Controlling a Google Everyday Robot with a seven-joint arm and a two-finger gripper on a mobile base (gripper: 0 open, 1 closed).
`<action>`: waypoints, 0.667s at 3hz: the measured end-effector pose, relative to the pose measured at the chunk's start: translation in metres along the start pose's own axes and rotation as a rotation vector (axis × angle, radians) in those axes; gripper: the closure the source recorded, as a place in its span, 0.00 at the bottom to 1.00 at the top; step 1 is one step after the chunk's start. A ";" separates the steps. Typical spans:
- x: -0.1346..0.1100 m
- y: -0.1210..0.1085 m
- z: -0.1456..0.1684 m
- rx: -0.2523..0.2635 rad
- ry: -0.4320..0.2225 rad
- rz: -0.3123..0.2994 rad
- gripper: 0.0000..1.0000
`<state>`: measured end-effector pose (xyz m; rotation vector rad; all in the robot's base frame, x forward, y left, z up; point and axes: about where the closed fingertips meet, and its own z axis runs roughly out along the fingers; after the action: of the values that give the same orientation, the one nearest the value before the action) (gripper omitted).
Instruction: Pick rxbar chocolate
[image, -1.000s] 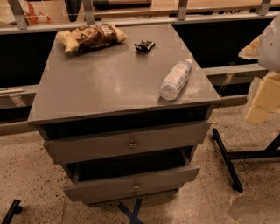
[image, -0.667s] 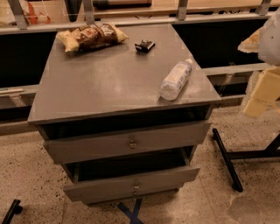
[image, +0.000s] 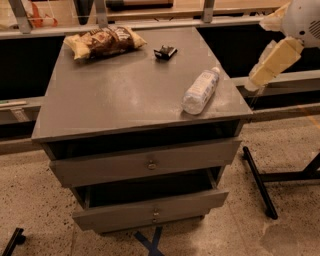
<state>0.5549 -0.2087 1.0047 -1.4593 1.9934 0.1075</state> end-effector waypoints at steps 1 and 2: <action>-0.003 -0.037 0.035 0.041 -0.143 0.082 0.00; -0.002 -0.068 0.077 0.091 -0.214 0.127 0.00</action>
Offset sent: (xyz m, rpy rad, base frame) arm 0.1498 0.0088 -0.0648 0.3160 -0.1671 -0.1422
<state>0.6495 -0.1999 0.9663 -1.2108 1.8896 0.2153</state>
